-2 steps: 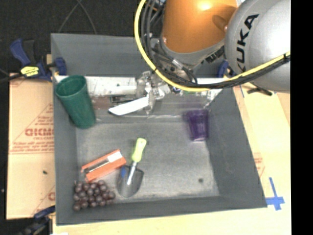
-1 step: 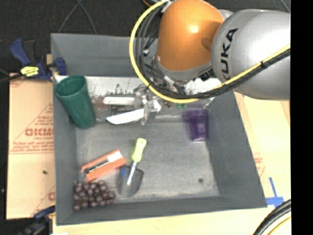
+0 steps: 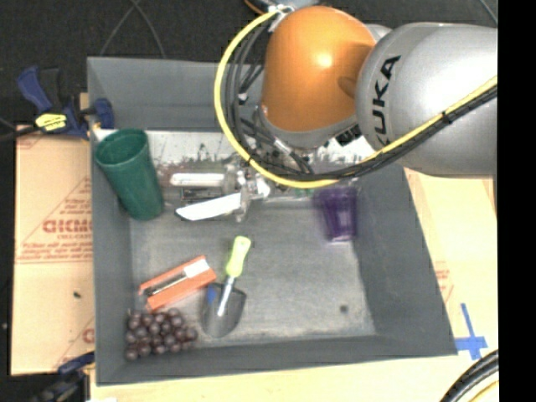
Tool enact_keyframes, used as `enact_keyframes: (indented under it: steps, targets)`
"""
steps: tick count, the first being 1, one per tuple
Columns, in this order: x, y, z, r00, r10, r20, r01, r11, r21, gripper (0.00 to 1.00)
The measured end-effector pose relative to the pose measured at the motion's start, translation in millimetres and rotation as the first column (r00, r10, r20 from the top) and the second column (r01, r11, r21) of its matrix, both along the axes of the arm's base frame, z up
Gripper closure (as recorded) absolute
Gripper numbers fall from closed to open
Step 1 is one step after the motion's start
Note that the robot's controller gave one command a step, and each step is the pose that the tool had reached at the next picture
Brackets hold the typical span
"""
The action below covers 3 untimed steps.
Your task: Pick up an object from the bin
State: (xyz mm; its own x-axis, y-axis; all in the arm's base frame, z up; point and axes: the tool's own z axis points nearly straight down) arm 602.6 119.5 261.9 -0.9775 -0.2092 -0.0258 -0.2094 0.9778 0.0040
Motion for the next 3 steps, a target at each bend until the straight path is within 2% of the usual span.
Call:
enact_keyframes:
  steps: [1, 2, 3]
  targets:
    - [1.7, 17, -71, 0.997, -0.080, -0.010, 0.080, 0.997, 0.000, 1.00]
    - [5.9, 8, -44, 0.996, -0.083, 0.016, 0.083, 0.997, 0.006, 1.00]
    - [3.2, 9, -26, 0.997, -0.079, -0.002, 0.079, 0.997, 0.000, 1.00]
